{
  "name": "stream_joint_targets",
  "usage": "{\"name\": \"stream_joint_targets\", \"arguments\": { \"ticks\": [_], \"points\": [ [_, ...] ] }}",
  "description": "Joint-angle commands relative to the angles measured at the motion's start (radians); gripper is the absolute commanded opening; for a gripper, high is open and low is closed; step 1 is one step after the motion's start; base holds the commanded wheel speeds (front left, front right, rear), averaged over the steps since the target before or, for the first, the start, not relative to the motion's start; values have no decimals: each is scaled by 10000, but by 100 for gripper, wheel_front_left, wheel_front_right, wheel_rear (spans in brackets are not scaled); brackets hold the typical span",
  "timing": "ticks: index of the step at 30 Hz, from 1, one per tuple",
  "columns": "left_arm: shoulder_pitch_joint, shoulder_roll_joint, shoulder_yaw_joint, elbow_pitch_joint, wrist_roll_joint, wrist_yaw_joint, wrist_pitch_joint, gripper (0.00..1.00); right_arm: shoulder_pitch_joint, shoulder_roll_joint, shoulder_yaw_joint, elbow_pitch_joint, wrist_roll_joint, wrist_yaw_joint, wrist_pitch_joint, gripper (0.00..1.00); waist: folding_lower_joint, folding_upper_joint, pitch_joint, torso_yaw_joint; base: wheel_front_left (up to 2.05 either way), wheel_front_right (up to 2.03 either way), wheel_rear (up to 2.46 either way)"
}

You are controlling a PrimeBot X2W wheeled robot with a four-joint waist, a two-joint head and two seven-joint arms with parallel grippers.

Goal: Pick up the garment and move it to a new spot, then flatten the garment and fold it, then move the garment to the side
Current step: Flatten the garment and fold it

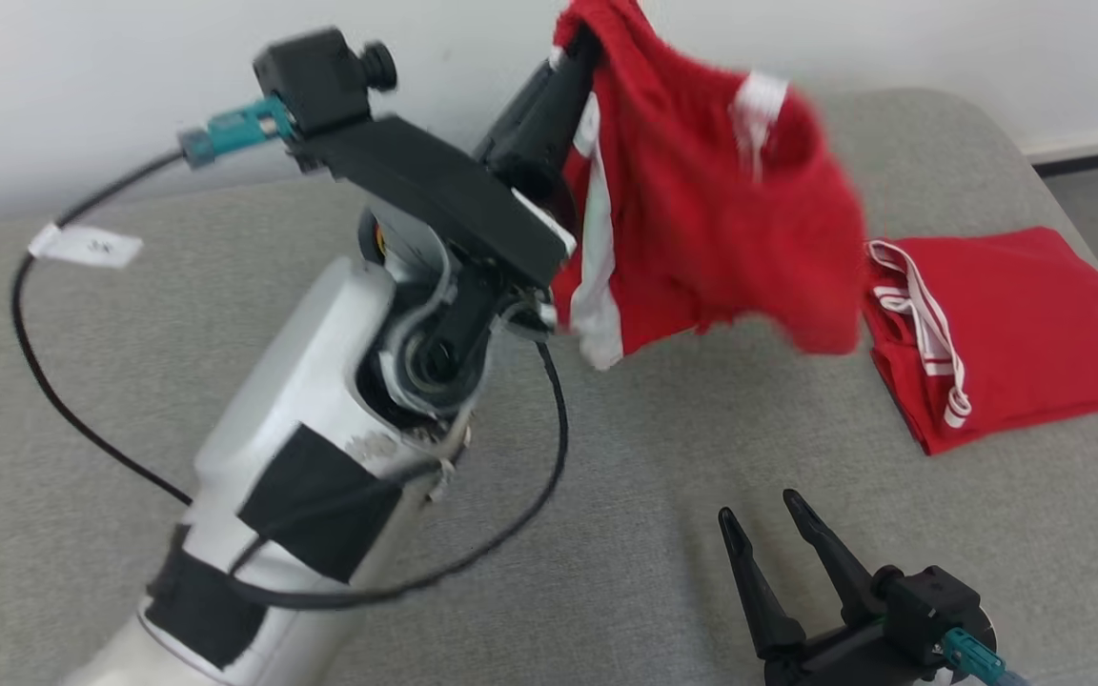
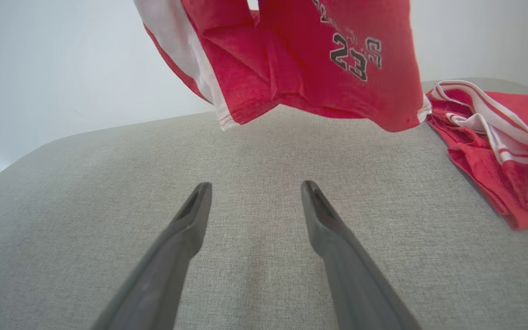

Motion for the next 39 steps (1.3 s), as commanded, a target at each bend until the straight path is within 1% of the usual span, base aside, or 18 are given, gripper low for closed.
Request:
{"name": "stream_joint_targets", "arguments": {
  "ticks": [1,5,6,10,13,16,18,19,21,22,25,28,31,32,33,34,38,39],
  "points": [
    [315,-43,-140,16,18,16,-96,0,145,-59,-6,-29,74,-21,-16,100,0,0,-211,246,0,0,0],
    [1232,100,-392,550,88,221,-440,0,155,-58,121,-91,98,-21,58,100,0,0,-351,519,0,0,0],
    [1536,187,-444,747,112,183,-497,0,163,-53,156,-99,115,-21,86,100,0,0,-373,569,0,0,0],
    [2517,698,-655,1850,605,239,-1052,0,167,-75,237,-132,137,-21,122,100,0,0,-405,662,0,0,0],
    [2798,1097,-837,2647,1109,173,-1496,0,125,-131,254,-180,127,-21,176,100,0,0,-360,671,0,0,0],
    [2767,1573,-1153,3366,1772,118,-1873,0,57,-181,316,-238,134,-21,199,100,0,0,-272,589,0,0,0],
    [2576,1927,-1399,3797,2359,195,-2222,0,35,-217,326,-265,144,-21,225,100,0,0,-212,493,0,0,0],
    [2476,2100,-1554,3997,2704,273,-2397,0,30,-229,323,-279,146,-21,239,100,0,0,-174,439,0,0,0],
    [2209,2622,-2038,4535,3795,574,-2724,0,8,-224,336,-333,134,-21,256,100,0,0,-23,247,0,0,0],
    [2115,2780,-2157,4667,4053,669,-2793,0,-6,-228,316,-345,123,-21,259,100,0,0,29,188,0,0,0],
    [1846,3171,-2304,4998,4606,860,-2925,0,-45,-244,232,-407,77,-21,256,100,0,0,240,10,0,0,0],
    [1656,3472,-2332,5227,4889,825,-2961,0,-49,-220,160,-476,-5,-21,252,100,0,0,445,-119,0,0,0],
    [1560,3563,-2275,5315,4892,727,-2985,0,-34,-187,107,-506,-59,-21,250,100,0,0,530,-159,0,0,0],
    [1544,3576,-2236,5340,4876,696,-2997,42,-36,-168,76,-520,-61,-21,247,100,0,0,559,-162,0,0,0],
    [1572,3571,-2176,5386,4775,628,-2989,94,-29,-156,51,-530,-71,-21,245,100,0,0,570,-156,0,0,0],
    [1598,3560,-2145,5435,4712,610,-2983,100,-10,-144,15,-534,-99,-21,244,100,0,0,575,-134,0,0,0],
    [1889,3451,-2231,5486,4675,505,-2936,100,142,-75,-167,-530,-161,-21,248,100,0,0,464,75,0,0,0],
    [1955,3446,-2185,5459,4634,539,-2944,100,162,-73,-191,-537,-181,-21,254,100,0,0,419,150,0,0,0]
  ]
}}
